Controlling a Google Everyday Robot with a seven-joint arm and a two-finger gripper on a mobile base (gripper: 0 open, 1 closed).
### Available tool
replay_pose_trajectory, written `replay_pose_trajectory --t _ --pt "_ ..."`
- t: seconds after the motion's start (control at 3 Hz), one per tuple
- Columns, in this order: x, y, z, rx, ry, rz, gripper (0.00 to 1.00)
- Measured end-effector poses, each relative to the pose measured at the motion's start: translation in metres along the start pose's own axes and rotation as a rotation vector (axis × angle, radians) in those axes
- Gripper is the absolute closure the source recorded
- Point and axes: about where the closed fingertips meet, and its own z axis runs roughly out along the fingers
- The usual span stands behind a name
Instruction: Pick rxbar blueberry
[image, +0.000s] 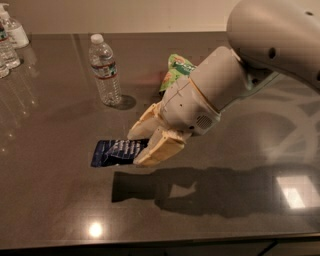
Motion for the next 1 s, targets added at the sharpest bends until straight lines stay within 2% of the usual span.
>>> replay_pose_trajectory --t 0.33,0.67,1.0 --pt "-0.012 -0.01 -0.027 0.015 -0.03 0.016 1.0" --pt "-0.024 -0.02 -0.07 0.055 -0.05 0.022 1.0" --pt "-0.025 -0.02 -0.071 0.057 -0.05 0.019 1.0"
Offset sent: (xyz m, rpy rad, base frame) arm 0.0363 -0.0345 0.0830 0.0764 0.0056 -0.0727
